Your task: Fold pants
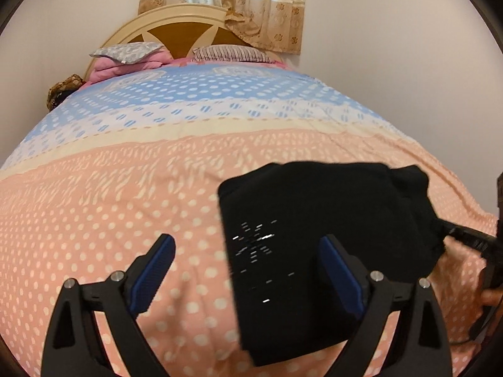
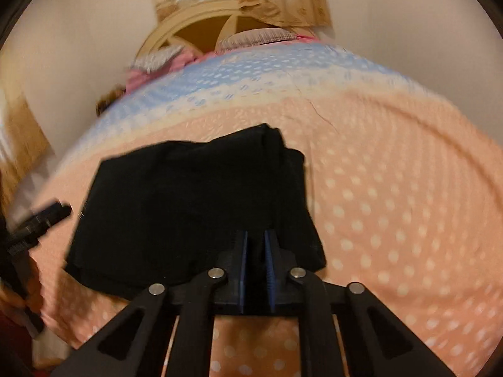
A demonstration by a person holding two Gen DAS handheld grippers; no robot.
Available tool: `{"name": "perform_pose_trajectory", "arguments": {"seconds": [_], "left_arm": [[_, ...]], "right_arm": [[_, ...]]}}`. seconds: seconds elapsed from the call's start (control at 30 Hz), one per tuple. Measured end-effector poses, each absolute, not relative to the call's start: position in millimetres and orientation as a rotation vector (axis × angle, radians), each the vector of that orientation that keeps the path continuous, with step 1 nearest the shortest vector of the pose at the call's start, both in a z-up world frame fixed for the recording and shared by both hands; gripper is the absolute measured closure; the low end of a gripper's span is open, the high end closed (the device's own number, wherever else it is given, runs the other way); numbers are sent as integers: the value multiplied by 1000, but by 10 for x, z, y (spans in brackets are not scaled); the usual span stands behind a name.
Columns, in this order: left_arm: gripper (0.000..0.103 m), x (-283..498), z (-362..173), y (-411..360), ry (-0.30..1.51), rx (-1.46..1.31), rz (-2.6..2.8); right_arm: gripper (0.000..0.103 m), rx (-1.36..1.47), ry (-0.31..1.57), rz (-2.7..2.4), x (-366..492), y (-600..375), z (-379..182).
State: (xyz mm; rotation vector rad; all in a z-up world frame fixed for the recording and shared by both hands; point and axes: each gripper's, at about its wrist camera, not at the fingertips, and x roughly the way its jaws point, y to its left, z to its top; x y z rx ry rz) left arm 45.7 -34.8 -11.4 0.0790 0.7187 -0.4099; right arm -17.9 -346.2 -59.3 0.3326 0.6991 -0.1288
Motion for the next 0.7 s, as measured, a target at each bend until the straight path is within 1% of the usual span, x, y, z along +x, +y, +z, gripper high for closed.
{"name": "perform_pose_trajectory", "arguments": {"seconds": [0.07,0.13,0.23,0.37,0.47,0.53,0.6,0.63,0.7], "left_arm": [[8,422,-112,-310,718,85,-408],[8,460,-106,-275,717,85,-423],[7,553,-144,-309,736,96,-423],[7,578,-233,-344,780,96,-432],[7,615,-184,-301,774,80,-409],[7,687,-133,-286,768,54,-396],[7,784,-116,-317,780,32,-386],[7,825,-124,-342,786,24,-381],[7,907,-139,-438,802,6,-375]], "right_arm": [[97,423,671,-143,-315,-3587,-591],[97,432,642,-178,-462,-3633,-592],[97,477,661,-171,-480,-3657,-722],[97,446,693,-166,-473,-3653,-679],[96,409,742,-181,-418,-3641,-502],[95,278,648,-296,-463,-3550,-263],[95,175,523,-255,-439,-3390,-8],[93,156,506,-212,-355,-3334,56],[82,171,521,-105,-29,-3286,60]]}}
